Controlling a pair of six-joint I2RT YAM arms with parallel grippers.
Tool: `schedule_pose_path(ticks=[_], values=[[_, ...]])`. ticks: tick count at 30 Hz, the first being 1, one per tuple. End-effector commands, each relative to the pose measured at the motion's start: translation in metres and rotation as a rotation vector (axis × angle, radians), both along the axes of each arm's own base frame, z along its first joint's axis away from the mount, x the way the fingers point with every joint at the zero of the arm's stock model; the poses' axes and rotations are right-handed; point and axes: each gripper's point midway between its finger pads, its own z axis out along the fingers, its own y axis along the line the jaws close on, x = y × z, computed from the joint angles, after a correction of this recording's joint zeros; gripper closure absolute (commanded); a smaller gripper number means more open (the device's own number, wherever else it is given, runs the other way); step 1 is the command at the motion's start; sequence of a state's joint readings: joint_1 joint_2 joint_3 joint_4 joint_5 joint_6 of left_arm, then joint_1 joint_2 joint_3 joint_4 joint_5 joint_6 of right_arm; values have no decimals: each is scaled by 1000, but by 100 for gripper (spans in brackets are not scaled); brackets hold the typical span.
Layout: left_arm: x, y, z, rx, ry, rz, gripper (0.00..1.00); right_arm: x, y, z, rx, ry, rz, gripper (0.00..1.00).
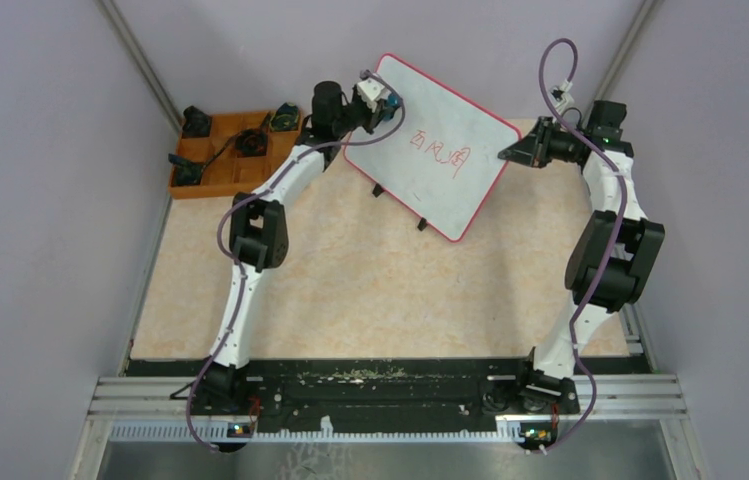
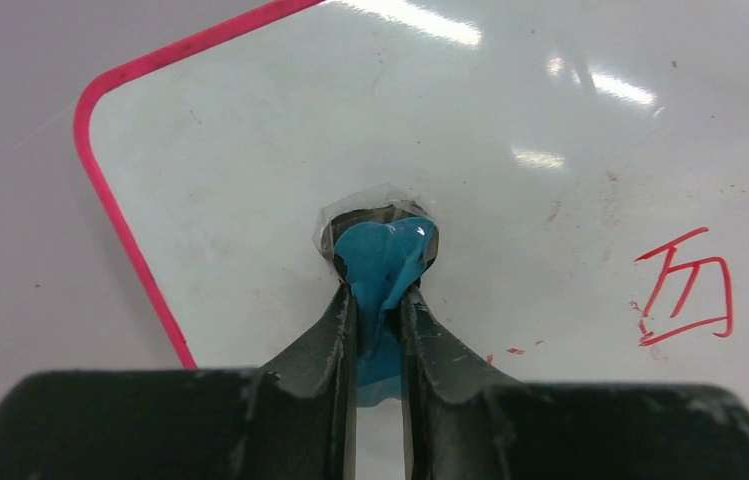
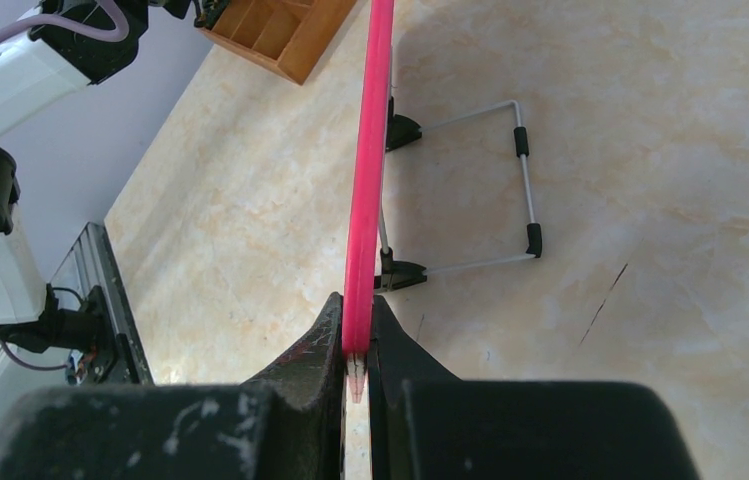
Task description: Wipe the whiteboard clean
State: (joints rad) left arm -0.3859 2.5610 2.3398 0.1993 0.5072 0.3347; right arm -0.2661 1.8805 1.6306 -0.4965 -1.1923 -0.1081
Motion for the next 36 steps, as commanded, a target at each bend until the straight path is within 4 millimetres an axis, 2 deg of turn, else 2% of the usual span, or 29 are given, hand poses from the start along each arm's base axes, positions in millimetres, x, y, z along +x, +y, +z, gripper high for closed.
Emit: schedule_pose_path(ticks=[1,3,9,16,21,28,36], values=[[-25,-28,7,17,-10,-96,100,-3,3,32,-26,-156,39,100],[-22,-28,9,28,-39,-68,100,-4,3,33,-27,-158,38,100],[9,-3,0,69,-83,96,100,-4,3,34,-27,-160,37,100],[26,25,-3,83,-88,189,100,-4,5,34,-21,-161,40,100],[34,36,2,93,-115,255,100,-4,6,36,-20,-165,42,100],[36,38,2,106,-131,270,100,-5,7,36,-18,-163,46,100],[25,16,-1,107,-145,195,97,-6,11,35,-20,-163,54,100]])
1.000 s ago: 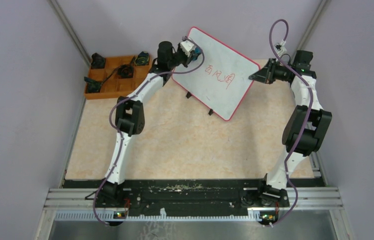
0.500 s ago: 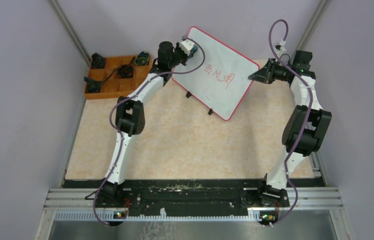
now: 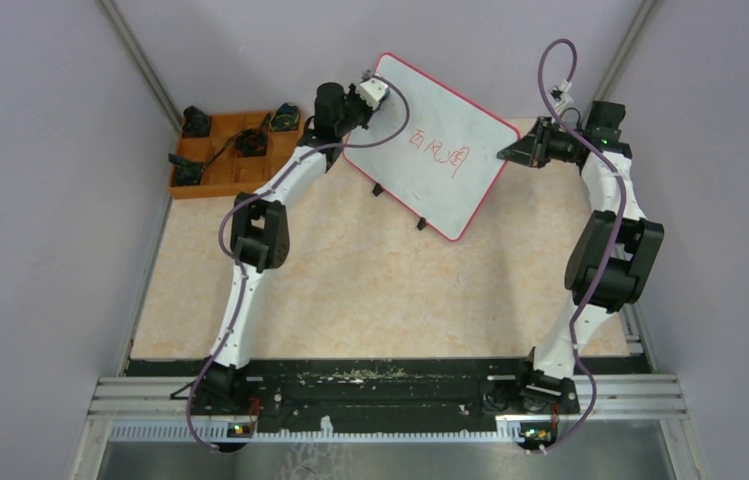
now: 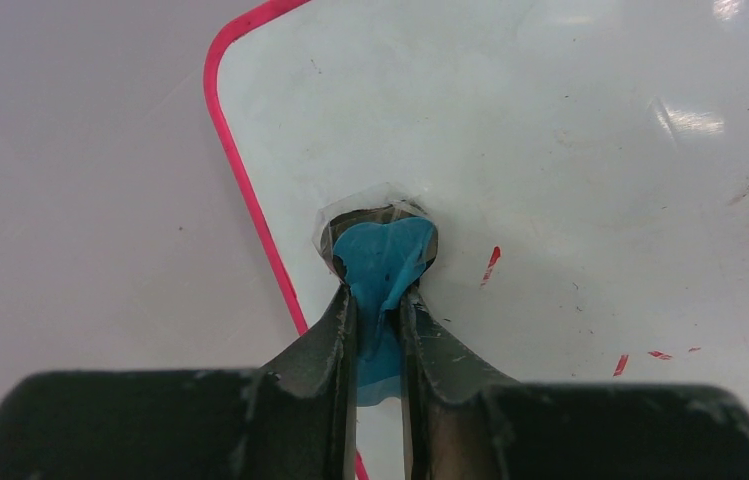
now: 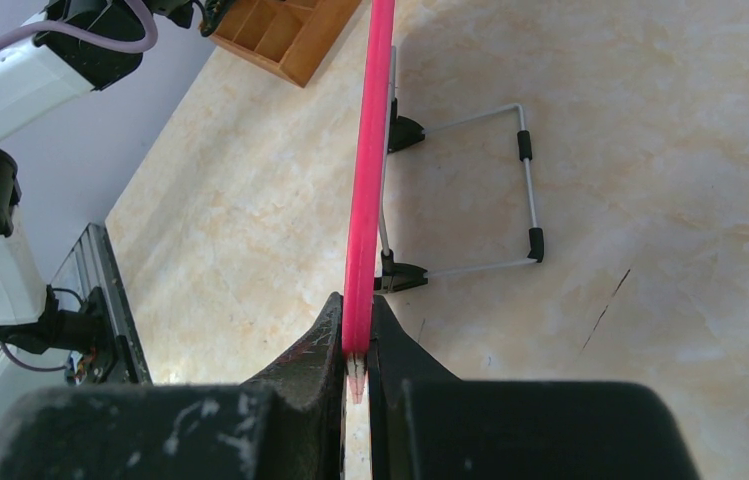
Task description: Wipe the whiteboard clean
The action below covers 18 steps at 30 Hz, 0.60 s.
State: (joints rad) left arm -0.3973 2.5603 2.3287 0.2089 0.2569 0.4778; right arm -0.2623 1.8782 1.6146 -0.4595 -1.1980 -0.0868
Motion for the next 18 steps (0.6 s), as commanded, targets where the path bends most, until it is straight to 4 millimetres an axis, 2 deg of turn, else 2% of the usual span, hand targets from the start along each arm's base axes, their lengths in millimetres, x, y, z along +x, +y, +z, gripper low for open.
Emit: schedule_pose_path(ticks=[1,10,18], values=[[-5,-18,0,10,-49,-48,97,-7,9,36,-29,-159,52,100],[-11,-29,14,-2,-118,-65,100,-5,11,33,-29,-154,56,100],[-28,-45,9,28,-111,-153,100,-4,13,29,-27,-148,61,100]])
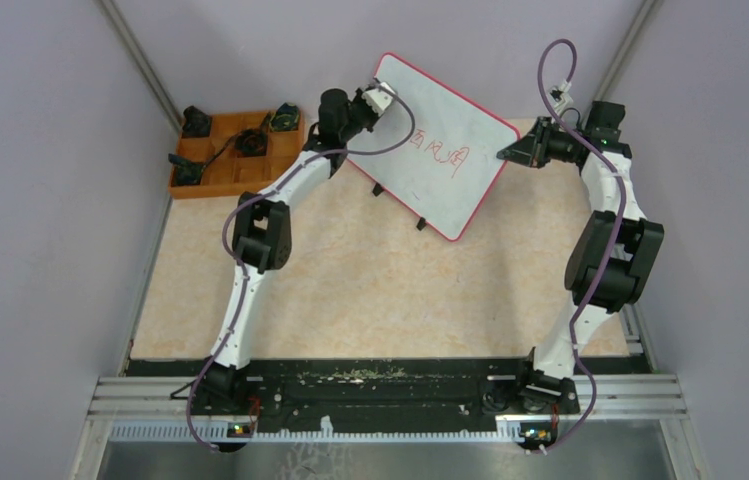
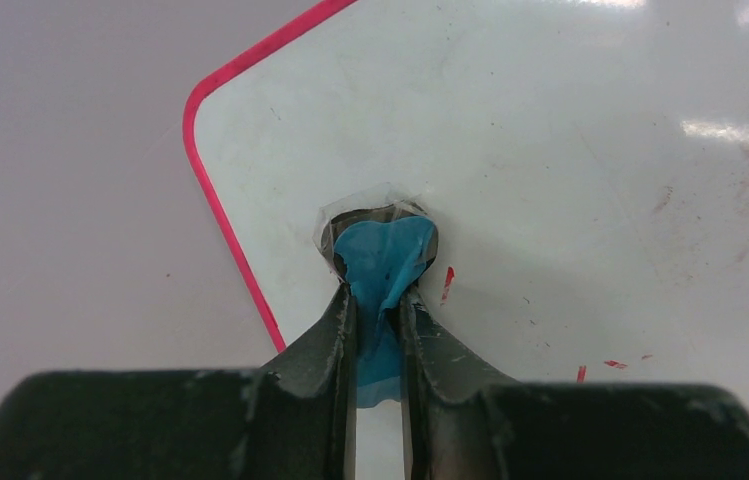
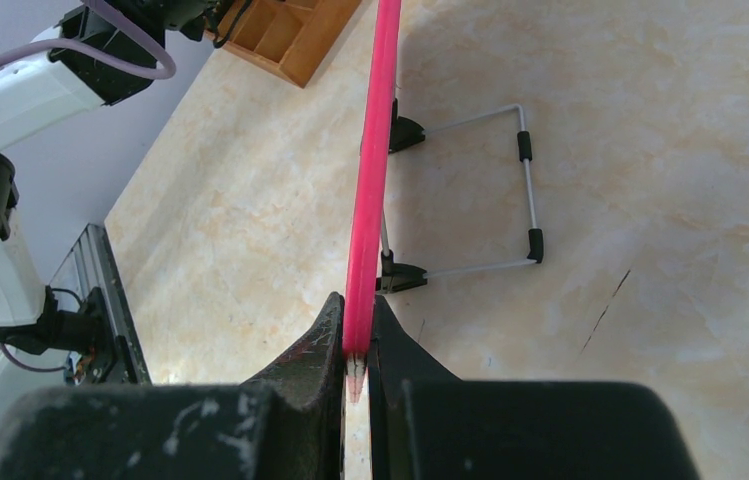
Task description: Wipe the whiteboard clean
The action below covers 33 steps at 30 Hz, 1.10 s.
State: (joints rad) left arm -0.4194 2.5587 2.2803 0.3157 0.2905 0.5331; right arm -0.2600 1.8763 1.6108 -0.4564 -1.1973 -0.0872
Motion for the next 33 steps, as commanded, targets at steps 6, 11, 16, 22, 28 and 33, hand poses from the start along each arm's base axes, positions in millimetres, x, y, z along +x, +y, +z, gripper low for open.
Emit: schedule_pose_path(ticks=[6,11,16,22,28,33], values=[[-32,-41,12,19,-31,-132,100,-3,13,28,-26,-143,62,100],[-39,-51,23,16,-62,-139,100,-3,15,26,-26,-142,66,100],[-38,-50,31,14,-82,-129,100,-4,17,26,-26,-142,69,100],[-27,-37,42,21,-139,-58,100,-5,19,28,-26,-143,74,100],[-12,-14,59,4,-168,-1,100,-5,21,28,-27,-143,77,100],[-2,-1,55,20,-171,35,100,-5,22,29,-28,-146,80,100]])
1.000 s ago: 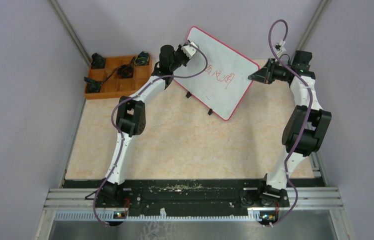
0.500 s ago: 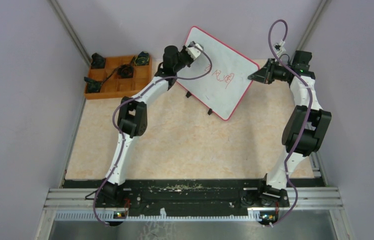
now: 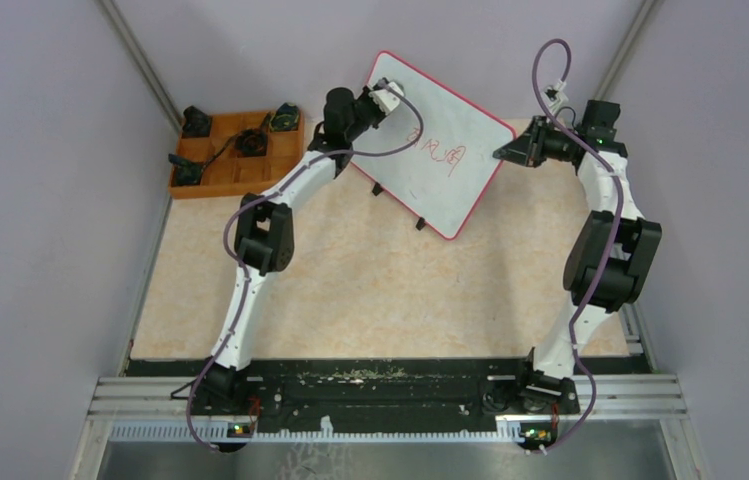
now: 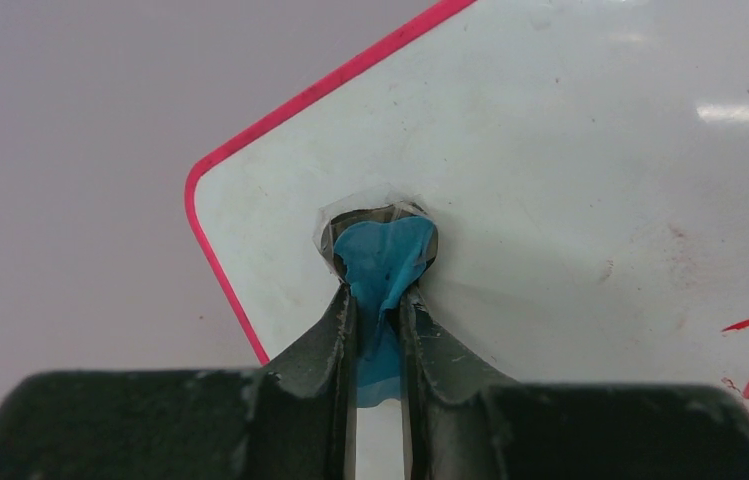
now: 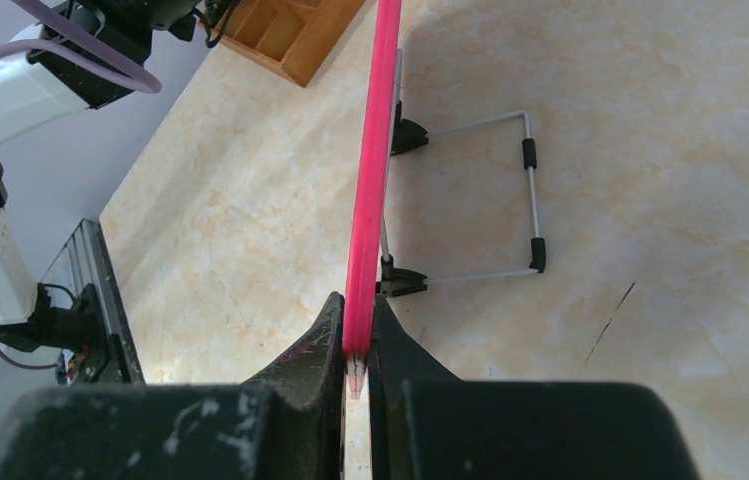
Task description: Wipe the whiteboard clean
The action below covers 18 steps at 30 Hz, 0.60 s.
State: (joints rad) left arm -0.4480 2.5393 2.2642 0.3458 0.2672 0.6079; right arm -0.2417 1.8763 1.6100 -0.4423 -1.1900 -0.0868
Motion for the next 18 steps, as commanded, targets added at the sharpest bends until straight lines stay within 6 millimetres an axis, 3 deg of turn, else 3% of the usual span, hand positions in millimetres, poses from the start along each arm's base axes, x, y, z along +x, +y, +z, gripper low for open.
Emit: schedule_pose_path(ticks=[1,14,18], values=[[7,15,39,-21,-94,42,100,-6,15,28,-20,-133,67,100],[24,39,29,9,-112,110,100,-7,16,28,-22,-132,69,100],[24,38,25,7,-95,101,100,-6,16,27,-21,-132,69,100]])
